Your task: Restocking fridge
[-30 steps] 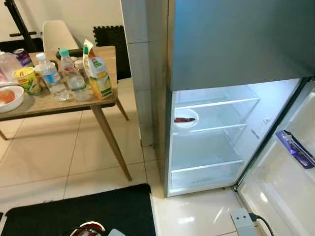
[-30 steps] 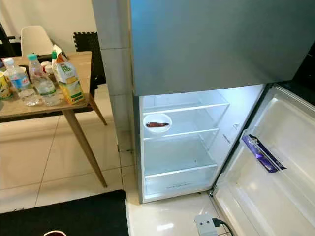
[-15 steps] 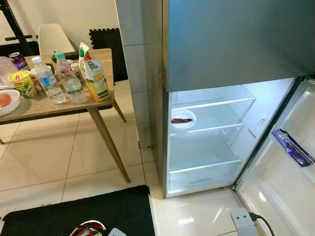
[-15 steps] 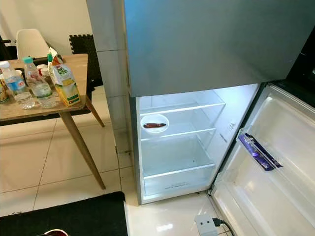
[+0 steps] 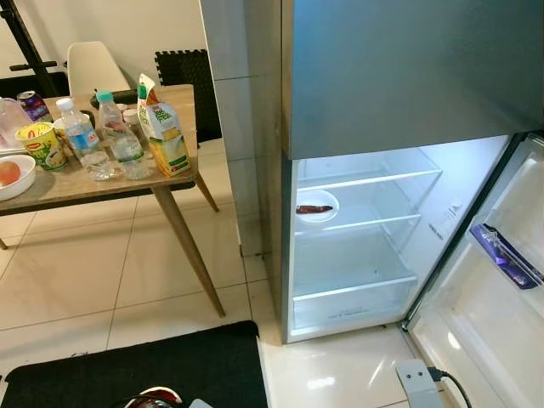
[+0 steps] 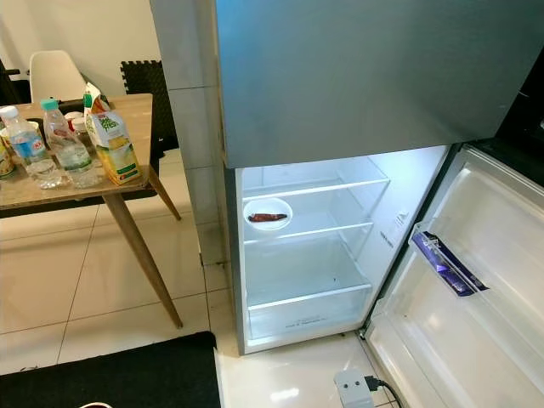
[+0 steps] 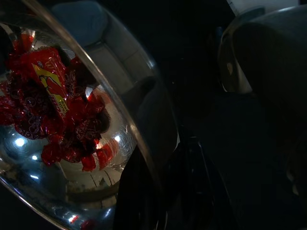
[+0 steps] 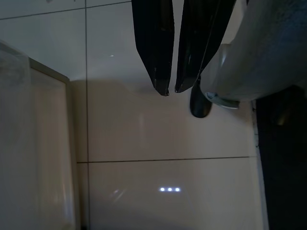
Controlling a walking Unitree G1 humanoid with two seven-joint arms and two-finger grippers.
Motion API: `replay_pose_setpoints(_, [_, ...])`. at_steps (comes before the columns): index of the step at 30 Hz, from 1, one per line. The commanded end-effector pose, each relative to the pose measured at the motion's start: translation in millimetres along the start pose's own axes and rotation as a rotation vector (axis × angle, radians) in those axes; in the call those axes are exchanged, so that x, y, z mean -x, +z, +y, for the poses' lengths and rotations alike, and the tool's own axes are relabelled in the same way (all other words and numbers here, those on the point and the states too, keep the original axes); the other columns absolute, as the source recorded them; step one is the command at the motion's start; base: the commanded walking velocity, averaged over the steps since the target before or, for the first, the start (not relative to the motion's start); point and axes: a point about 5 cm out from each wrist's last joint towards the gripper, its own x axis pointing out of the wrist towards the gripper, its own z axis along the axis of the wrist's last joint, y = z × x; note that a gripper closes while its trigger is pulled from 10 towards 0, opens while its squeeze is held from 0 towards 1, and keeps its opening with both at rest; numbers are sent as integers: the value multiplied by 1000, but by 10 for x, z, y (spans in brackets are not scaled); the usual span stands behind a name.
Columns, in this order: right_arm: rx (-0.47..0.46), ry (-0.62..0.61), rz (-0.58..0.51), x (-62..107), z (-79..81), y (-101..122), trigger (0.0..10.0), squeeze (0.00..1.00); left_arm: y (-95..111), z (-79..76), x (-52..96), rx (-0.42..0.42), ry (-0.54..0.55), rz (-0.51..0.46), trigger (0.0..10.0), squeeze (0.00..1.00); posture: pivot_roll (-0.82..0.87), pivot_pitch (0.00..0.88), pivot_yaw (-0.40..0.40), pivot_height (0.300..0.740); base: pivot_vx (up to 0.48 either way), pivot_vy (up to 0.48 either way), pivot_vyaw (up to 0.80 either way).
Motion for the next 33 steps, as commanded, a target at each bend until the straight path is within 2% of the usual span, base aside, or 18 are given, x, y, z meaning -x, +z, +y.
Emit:
replay_pose_setpoints(1, [-10,10,2,0,26,-10,10000,0,-40,-31,2,15,-13,12,10000,0,-35,0,-9,740,0,0,0])
replay_pose_setpoints(13, [-20,58,2,4,79,-36,10000,0,-24,-37,0,4,-9,1,10000,0,-38,0,0,740,0,0,0])
replay_pose_setpoints(16, [1,91,10,7,114,-55,10000,0,-26,-31,1,2,-7,2,10000,0,-37,0,1,740,0,0,738])
replay_pose_setpoints(33, [1,81,9,9,98,-62,10000,0,-31,-50,0,3,-16,5,10000,0,-39,0,0,740,0,0,739])
